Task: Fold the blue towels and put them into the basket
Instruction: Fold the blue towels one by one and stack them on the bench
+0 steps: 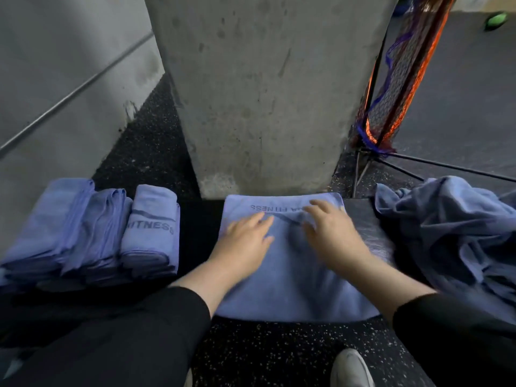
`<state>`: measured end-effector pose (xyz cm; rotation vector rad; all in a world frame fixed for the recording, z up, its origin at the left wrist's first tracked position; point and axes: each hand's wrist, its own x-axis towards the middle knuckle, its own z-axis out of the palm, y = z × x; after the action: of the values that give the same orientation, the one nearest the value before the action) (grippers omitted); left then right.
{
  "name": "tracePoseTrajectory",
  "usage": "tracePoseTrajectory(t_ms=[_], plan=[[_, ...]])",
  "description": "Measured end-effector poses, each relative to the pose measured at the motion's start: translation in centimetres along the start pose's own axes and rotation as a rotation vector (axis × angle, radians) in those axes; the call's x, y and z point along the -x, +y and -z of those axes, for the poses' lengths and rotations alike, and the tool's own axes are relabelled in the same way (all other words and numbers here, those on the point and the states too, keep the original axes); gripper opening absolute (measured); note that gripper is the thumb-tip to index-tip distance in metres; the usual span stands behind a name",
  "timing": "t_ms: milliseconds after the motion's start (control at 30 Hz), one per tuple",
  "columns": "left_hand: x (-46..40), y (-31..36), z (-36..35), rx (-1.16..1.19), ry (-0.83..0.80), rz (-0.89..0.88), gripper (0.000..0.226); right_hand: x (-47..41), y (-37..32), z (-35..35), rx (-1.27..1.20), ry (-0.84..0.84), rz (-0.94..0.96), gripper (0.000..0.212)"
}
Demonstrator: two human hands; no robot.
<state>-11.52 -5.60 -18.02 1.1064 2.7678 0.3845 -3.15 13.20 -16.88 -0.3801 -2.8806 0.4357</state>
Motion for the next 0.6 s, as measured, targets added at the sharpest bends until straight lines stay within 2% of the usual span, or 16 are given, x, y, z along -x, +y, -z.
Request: tracePoseTrajectory(t_ms=[67, 133, 233, 333, 400, 500, 533, 600], plan=[[0.8, 0.1, -1.7, -0.099, -0.058, 0.011, 0.059, 1.7, -0.9, -1.6, 0.059, -0.107, -0.029, 0.048], [1.1, 0.0, -2.2, -0.098, -0.060, 0.045, 0.062, 2.8, -0.8, -2.8, 0.078, -0.191, -0.087, 0.062], [0.7, -0.2, -2.3, -0.104, -0.041, 0.056, 0.064, 2.6, 0.2, -3.3, 0.091, -0.221, -0.089, 0.071], [0.0, -0.7, -2.2, -0.106, -0.052, 0.074, 0.066, 1.3, 1.2, -3.1, 0.073, -0.245, -0.012, 0.072], [-0.5, -1.1, -2.1, -0.102, -0.053, 0.087, 0.068, 0.6, 1.8, -2.7, -0.037, -0.224, 0.056, 0.065], [-0.9, -1.5, -2.0, -0.108, -0.056, 0.100, 0.068, 0.6, 3.0, -2.4, -0.124, -0.029, 0.089, 0.054], [-0.9, -1.5, -1.9, -0.108, -0.061, 0.104, 0.068, 0.9, 3.3, -2.4, -0.119, 0.017, 0.073, 0.058], [-0.8, -1.3, -1.9, -0.105, -0.055, 0.102, 0.068, 1.9, 3.6, -2.7, -0.037, -0.046, 0.067, 0.071]])
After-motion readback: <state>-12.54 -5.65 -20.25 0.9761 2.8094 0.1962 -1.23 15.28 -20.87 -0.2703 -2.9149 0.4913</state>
